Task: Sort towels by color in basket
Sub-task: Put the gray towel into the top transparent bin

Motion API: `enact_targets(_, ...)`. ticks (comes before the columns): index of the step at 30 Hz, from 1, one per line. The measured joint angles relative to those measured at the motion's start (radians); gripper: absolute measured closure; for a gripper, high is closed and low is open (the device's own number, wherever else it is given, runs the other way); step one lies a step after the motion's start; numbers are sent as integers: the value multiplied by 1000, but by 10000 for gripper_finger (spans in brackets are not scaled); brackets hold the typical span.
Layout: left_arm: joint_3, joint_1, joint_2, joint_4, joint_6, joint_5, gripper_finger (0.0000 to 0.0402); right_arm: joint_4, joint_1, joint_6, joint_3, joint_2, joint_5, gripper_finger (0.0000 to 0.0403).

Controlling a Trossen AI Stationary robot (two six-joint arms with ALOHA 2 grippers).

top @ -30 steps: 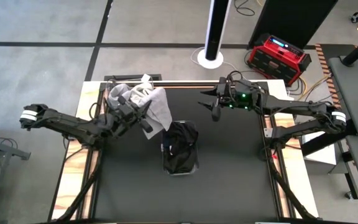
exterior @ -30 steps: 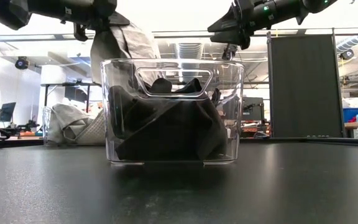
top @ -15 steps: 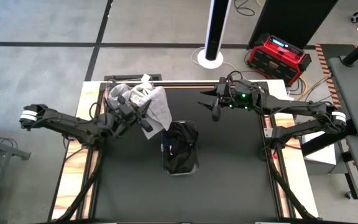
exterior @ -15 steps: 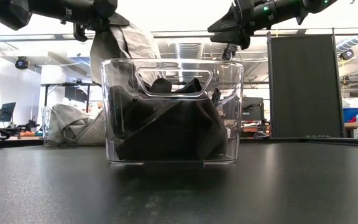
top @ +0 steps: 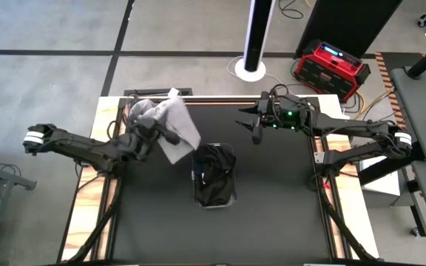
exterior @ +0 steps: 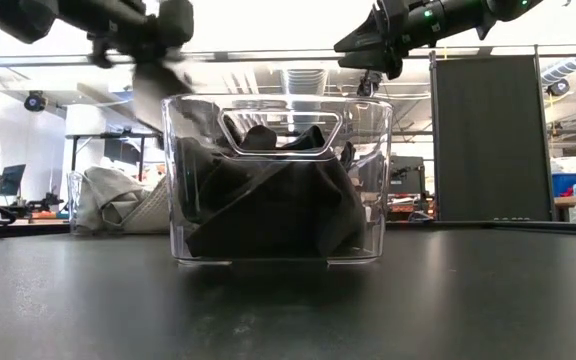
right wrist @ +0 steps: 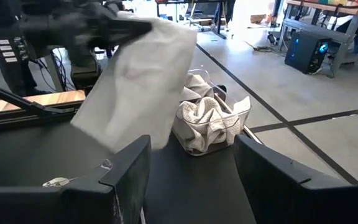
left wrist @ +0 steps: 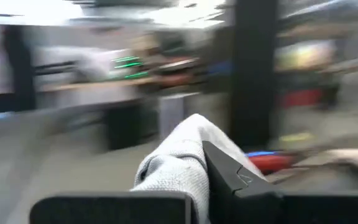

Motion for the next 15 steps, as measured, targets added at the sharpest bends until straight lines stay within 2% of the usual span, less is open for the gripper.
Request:
enact_targets(2,22,1,5,-70,35,-198,401,0,0,0,0,0,0,184)
enact_targets(4,40,1,12,-123,68,-298,401,0,0,0,0,0,0,184)
enact_targets(12,124,67,13,-134,215,-269,402,3,0,-6,0,0,0,184)
enact_targets(15,141,113,13,-135,242,-208,402,2,0,-8,0,0,0,184)
